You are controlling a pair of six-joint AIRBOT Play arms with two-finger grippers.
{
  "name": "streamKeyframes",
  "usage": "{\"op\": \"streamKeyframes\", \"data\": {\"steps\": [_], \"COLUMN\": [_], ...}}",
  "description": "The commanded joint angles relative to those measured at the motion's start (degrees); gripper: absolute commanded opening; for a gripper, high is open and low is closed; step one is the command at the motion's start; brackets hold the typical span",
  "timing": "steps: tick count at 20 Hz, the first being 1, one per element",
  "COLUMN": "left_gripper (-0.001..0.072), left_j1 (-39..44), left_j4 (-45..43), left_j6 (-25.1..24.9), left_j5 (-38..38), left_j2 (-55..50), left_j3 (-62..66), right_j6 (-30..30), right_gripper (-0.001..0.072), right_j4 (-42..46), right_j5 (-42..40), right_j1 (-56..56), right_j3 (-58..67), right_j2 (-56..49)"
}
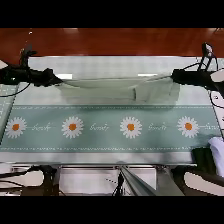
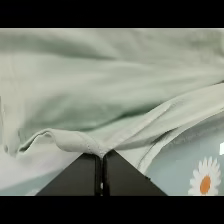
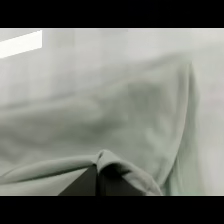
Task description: Fold the shirts.
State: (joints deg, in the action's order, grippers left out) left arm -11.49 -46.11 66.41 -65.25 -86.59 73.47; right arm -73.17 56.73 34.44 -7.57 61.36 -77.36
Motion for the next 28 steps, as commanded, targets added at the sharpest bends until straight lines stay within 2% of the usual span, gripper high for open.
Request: {"op": "streamKeyframes", "data": {"steps": [1, 6, 7, 10, 11, 12, 13, 16, 18, 19, 20, 22, 24, 25, 28], "left_gripper": [0.002, 0.0037, 0.0124, 0.0469, 0.0484, 0.0501, 0.0501, 0.0501, 0.05, 0.0499, 0.0499, 0.0498, 0.0483, 0.0447, 0.0447], "left_j1": [0.5, 1.9, 2.0, 1.5, 0.9, 0.0, -1.1, -4.6, -5.8, -6.1, -6.1, -5.7, -4.8, -4.4, -2.7], "left_j4": [0.3, 0.3, 0.3, -0.2, -0.5, -0.6, -0.6, -0.5, -0.6, -0.5, -0.5, -0.5, -0.2, -0.1, -0.1], "left_j6": [4.5, 5.2, 5.3, 5.3, 5.3, 5.7, 6.4, 7.9, 8.3, 8.9, 8.9, 8.8, 8.9, 8.8, 8.4], "left_j5": [0.7, 0.3, 0.3, 1.0, 1.1, 0.6, -0.5, -4.6, -5.1, -5.0, -5.0, -5.1, -5.8, -6.2, -6.4], "left_j2": [-10.0, -19.2, -20.3, -21.5, -21.3, -21.1, -20.8, -18.9, -16.6, -15.5, -14.5, -13.1, -12.5, -12.5, -12.5], "left_j3": [7.8, 10.2, 10.2, 10.2, 10.6, 11.6, 12.7, 15.8, 16.0, 16.0, 16.0, 16.0, 16.0, 16.0, 16.0], "right_j6": [-0.8, -2.7, -3.0, -3.3, -3.3, -2.5, -1.4, -1.6, -8.2, -12.0, -13.0, -11.1, -7.4, -6.9, -4.9], "right_gripper": [0.0038, 0.0039, 0.0039, 0.0048, 0.0183, 0.0362, 0.0442, 0.0442, 0.0443, 0.0495, 0.0528, 0.0595, 0.0595, 0.0595, 0.0596], "right_j4": [-0.1, -0.7, -0.7, -0.7, -0.7, 0.0, 1.3, 12.5, 20.8, 22.0, 20.2, 11.7, 3.1, 0.3, -7.7], "right_j5": [-6.5, -7.5, -7.4, -7.0, -7.0, -6.9, -6.5, -4.5, 0.1, 4.2, 8.8, 18.0, 24.0, 25.2, 24.0], "right_j1": [0.9, 0.9, 0.9, 0.9, 0.9, 0.4, -0.1, -3.8, -7.6, -10.1, -12.7, -17.4, -20.2, -20.4, -18.6], "right_j3": [6.5, 10.5, 10.5, 10.5, 10.5, 10.5, 10.5, 10.5, 10.5, 10.5, 10.5, 10.5, 10.5, 10.5, 10.5], "right_j2": [-8.2, -16.0, -17.0, -18.6, -18.4, -17.6, -16.3, -10.2, -7.5, -7.3, -7.8, -10.4, -13.6, -15.1, -18.6]}}
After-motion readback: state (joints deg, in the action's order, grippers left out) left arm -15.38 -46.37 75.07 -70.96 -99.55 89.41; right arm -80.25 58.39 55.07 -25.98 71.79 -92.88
